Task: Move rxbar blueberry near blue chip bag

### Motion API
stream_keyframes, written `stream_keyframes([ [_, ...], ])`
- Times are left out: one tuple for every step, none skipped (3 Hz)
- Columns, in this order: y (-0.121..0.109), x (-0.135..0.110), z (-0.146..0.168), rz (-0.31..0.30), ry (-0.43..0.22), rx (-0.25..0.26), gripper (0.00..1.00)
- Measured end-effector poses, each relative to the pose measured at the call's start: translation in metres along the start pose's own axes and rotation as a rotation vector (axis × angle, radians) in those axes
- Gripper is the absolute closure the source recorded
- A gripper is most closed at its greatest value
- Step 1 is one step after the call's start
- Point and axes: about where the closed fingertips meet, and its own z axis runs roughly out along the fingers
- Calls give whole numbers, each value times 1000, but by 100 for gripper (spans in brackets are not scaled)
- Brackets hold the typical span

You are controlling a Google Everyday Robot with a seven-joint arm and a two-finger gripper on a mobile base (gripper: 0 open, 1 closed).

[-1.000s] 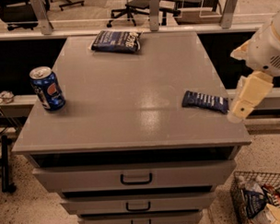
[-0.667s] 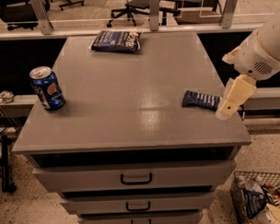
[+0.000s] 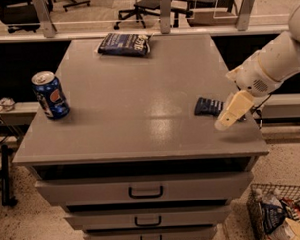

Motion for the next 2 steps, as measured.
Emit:
stream_keyframes([
  [1, 3, 22, 17, -20, -24, 18],
  [2, 3, 32, 25, -33, -37, 41],
])
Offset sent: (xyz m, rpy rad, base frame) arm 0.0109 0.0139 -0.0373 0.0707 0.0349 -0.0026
